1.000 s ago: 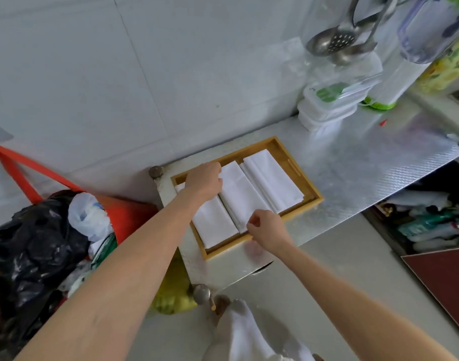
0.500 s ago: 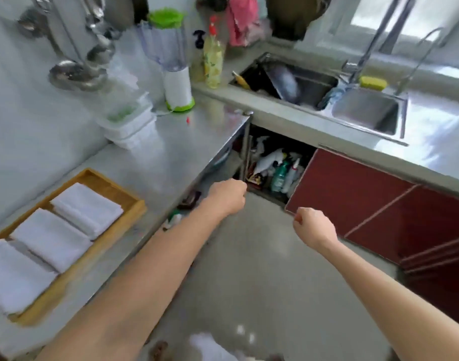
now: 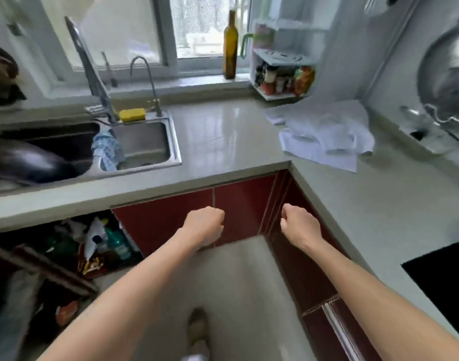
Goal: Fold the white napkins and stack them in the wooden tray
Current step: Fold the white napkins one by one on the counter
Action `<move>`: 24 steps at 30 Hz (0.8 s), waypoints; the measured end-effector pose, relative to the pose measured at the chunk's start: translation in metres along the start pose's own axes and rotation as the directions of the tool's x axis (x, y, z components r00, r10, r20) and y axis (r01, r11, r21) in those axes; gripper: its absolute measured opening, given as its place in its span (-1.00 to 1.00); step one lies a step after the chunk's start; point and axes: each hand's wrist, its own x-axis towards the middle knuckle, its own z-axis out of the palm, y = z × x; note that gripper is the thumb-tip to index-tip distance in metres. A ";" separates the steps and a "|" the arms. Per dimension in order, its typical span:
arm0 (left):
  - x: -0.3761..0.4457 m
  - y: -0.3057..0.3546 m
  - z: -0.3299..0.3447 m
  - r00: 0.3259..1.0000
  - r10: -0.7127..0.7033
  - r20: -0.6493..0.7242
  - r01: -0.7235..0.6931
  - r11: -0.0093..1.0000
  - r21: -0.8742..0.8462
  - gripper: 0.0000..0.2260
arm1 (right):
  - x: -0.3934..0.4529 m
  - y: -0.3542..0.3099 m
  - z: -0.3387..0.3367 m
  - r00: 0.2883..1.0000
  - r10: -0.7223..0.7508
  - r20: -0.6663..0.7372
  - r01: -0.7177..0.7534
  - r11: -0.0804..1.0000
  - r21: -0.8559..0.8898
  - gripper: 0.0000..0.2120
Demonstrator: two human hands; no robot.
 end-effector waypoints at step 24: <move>0.460 0.169 -0.096 0.882 0.465 0.079 -0.468 0.884 0.017 -0.67 | 0.325 0.275 -0.050 0.868 0.483 -0.115 -0.495 0.859 -0.131 -0.70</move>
